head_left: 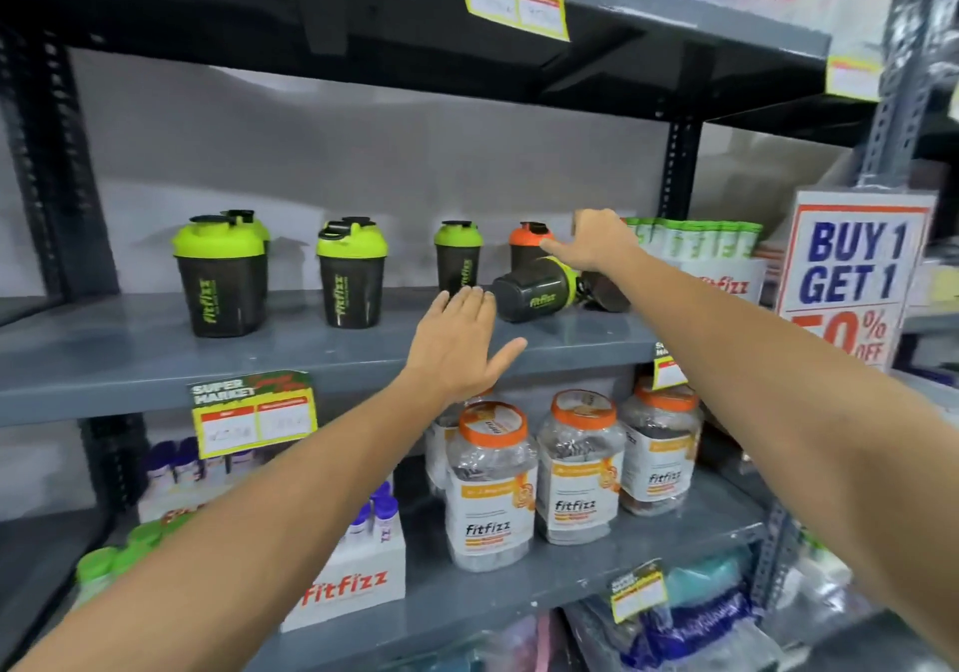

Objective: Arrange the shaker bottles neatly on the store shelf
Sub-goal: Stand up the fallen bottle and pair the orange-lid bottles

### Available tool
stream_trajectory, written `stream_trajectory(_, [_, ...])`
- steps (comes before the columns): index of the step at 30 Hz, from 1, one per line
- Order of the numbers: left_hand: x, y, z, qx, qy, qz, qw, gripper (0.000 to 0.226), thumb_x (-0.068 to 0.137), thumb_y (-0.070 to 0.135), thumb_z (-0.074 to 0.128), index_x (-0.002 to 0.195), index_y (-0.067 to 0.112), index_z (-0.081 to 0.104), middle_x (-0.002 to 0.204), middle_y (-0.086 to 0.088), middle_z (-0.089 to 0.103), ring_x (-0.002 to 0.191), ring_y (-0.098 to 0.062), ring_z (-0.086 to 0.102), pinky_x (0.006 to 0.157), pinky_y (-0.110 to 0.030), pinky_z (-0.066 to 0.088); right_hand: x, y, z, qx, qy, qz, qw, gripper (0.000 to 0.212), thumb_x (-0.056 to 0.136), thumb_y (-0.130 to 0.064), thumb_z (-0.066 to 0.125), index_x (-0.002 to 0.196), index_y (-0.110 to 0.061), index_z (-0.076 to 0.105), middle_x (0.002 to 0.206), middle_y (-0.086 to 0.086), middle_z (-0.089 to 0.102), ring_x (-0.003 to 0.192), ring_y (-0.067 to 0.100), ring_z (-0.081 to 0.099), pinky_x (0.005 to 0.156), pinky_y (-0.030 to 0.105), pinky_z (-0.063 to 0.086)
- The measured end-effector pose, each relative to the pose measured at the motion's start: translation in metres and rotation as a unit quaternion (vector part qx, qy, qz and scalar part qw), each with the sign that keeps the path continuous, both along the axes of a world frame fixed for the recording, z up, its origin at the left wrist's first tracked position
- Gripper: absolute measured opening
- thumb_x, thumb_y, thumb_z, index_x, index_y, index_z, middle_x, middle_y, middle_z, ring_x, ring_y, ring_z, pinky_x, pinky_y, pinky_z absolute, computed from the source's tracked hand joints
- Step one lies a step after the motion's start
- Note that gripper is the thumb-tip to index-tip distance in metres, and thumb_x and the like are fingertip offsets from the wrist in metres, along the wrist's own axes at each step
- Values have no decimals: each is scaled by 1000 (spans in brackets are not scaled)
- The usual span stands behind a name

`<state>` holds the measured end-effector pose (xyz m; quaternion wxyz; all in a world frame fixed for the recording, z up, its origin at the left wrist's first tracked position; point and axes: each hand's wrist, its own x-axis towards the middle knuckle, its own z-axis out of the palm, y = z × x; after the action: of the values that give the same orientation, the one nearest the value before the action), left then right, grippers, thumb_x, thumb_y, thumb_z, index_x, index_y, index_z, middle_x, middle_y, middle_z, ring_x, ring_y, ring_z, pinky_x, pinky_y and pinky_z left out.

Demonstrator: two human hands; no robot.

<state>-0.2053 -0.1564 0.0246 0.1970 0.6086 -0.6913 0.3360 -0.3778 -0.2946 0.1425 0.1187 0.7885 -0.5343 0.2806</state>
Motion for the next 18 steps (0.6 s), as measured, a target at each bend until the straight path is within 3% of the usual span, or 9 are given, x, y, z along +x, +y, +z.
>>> stream_trajectory(5, [-4,-15,-10,19,-35,33,999,81,90,62,16,132,-1,46,132,-18,54,125,-32,45,105,-45,32,-15,-12,-11,42,-30,-12,999,62,84,-60,55,102,-1,61,104,18,63,99,35,60,68,33,42])
stream_trajectory(7, [-3,-17,-15,26,-61,52,996,78,90,62,15,126,2,50,122,-15,59,116,-31,49,99,-44,36,-18,-16,-13,50,-27,-15,998,61,85,-62,53,95,-3,59,91,15,60,94,35,61,65,33,40])
stream_trajectory(13, [-6,-19,-17,19,-63,56,996,67,92,61,19,102,8,59,97,-11,65,91,-28,59,77,-38,44,-6,-28,-15,84,-36,-32,995,57,85,-63,49,83,-7,54,85,12,65,66,27,57,56,34,47])
stream_trajectory(16, [-7,-18,-19,16,-56,60,996,65,91,62,21,91,11,61,87,-9,66,80,-26,61,66,-35,42,3,-34,-15,72,-18,-46,996,67,84,-67,46,108,-5,59,96,11,64,80,28,59,55,30,40])
stream_trajectory(18, [-9,-18,-19,11,-57,60,997,65,90,63,21,87,11,61,83,-8,66,74,-25,61,60,-34,37,12,-37,-15,55,-14,-62,996,69,83,-70,45,108,-7,60,84,8,59,75,26,55,49,28,35])
